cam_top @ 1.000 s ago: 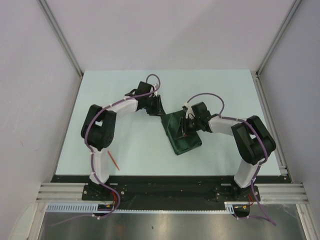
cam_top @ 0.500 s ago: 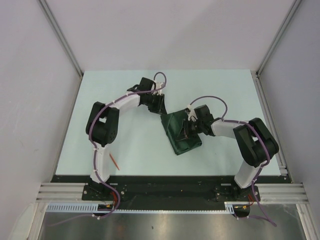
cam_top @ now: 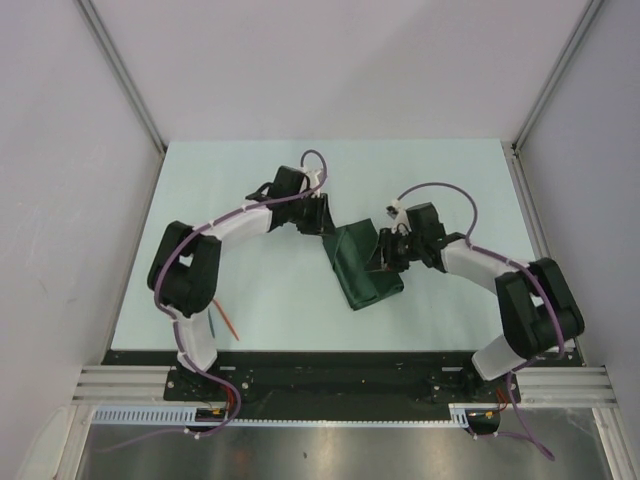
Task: Fold the napkin into a case and place the utensils inside
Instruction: Fold the lower triangle-folded napkin at the center of the board, then fold the 2/3-rectangle-folded napkin at the center of the board.
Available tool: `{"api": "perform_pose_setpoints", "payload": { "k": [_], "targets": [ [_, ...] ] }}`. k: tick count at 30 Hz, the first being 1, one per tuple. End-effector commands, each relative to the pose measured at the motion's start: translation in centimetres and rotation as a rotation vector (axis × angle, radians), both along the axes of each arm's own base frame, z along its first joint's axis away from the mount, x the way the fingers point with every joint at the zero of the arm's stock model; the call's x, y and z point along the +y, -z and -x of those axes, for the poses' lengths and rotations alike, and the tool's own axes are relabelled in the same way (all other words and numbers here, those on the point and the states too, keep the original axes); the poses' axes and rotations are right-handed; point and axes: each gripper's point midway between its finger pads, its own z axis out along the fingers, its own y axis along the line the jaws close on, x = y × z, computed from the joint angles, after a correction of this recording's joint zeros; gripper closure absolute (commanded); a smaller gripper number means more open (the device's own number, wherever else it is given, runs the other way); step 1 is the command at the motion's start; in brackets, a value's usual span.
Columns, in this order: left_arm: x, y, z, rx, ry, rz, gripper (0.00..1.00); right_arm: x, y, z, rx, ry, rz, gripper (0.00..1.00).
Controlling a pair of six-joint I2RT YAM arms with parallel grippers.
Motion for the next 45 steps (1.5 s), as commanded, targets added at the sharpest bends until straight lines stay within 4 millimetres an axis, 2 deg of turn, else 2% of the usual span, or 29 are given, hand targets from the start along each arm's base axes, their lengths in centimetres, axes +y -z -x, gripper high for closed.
{"api": "perform_pose_setpoints", "payload": {
  "k": [1,2,3,5,6,8,9,12,16,17,20,22,24,25,26,28,29,30,32,33,38,45],
  "targets": [
    [-3.8,-6.0,1.1,-0.173,-0.007,0.083,0.59,-5.5,-1.2,-0.7,-0.045,0.138,0.114,0.54],
    [-4.5,-6.4,1.4,-0.198,-0.007,0.079,0.55,-6.6,-1.3,-0.6,-0.047,0.168,0.136,0.5],
    [-6.3,-6.4,3.0,-0.216,0.036,0.08,0.54,-7.7,-1.3,-0.8,-0.047,0.2,0.148,0.38],
    [-7.7,-6.3,3.7,-0.259,0.036,0.062,0.53,-9.0,-0.6,-0.4,-0.022,0.23,0.167,0.3],
    [-9.1,-5.9,4.9,-0.257,0.062,0.064,0.53,-9.8,-0.5,-0.5,-0.014,0.256,0.161,0.26],
    [-10.6,-5.7,5.8,-0.22,0.073,0.092,0.56,-10.2,-0.2,-0.1,0.003,0.268,0.139,0.23],
    [-11.5,-4.3,6.5,-0.182,0.094,0.085,0.57,-10.5,0.5,0.5,0.024,0.277,0.138,0.22],
    [-13.0,-3.6,7.6,-0.163,0.132,0.061,0.57,-11.2,1.2,1.1,0.059,0.316,0.12,0.19],
    [-13.7,-3.1,9.1,-0.295,0.157,-0.05,0.48,-14.6,3.0,1.5,0.16,0.517,0.15,0.18],
    [-14.4,-2.8,10.3,-0.324,0.187,-0.073,0.47,-14.4,3.0,1.7,0.171,0.51,0.12,0.18],
    [-14.6,-2.3,10.7,-0.38,0.185,-0.134,0.44,-14.9,3.0,1.9,0.181,0.512,0.08,0.18],
    [-14.4,-1.9,10.9,-0.374,0.168,-0.159,0.44,-14.2,2.6,2.0,0.168,0.461,0.05,0.18],
    [-14.2,-2.2,11.0,-0.37,0.158,-0.148,0.47,-13.7,2.5,2.2,0.157,0.433,0.024,0.18],
    [-14.4,-2.1,11.3,-0.364,0.166,-0.128,0.54,-13.5,2.4,2.0,0.144,0.423,0.004,0.19],
    [-14.5,-2.5,11.3,-0.37,0.164,-0.114,0.56,-13.3,2.5,2.1,0.151,0.42,-0.011,0.21],
    [-15.1,-2.4,11.6,-0.352,0.177,-0.094,0.54,-12.9,2.4,1.8,0.148,0.412,-0.04,0.25],
    [-15.4,-2.1,11.8,-0.347,0.185,-0.102,0.52,-12.9,2.5,1.8,0.159,0.423,-0.039,0.29],
    [-15.6,-0.9,12.0,-0.33,0.198,-0.128,0.48,-13.1,2.6,1.6,0.168,0.443,-0.036,0.3],
    [-15.7,-0.3,11.6,-0.353,0.195,-0.179,0.47,-13.8,2.9,1.3,0.174,0.488,-0.002,0.3],
    [-15.9,0.8,11.8,-0.356,0.206,-0.207,0.45,-13.9,2.8,1.1,0.173,0.501,0.006,0.3],
    [-16.0,2.5,11.3,-0.377,0.197,-0.292,0.44,-15.7,2.7,0.4,0.174,0.595,0.087,0.29],
    [-16.5,4.0,11.6,-0.413,0.221,-0.35,0.43,-16.0,1.3,-1.2,0.131,0.589,0.101,0.29]
  ]
}}
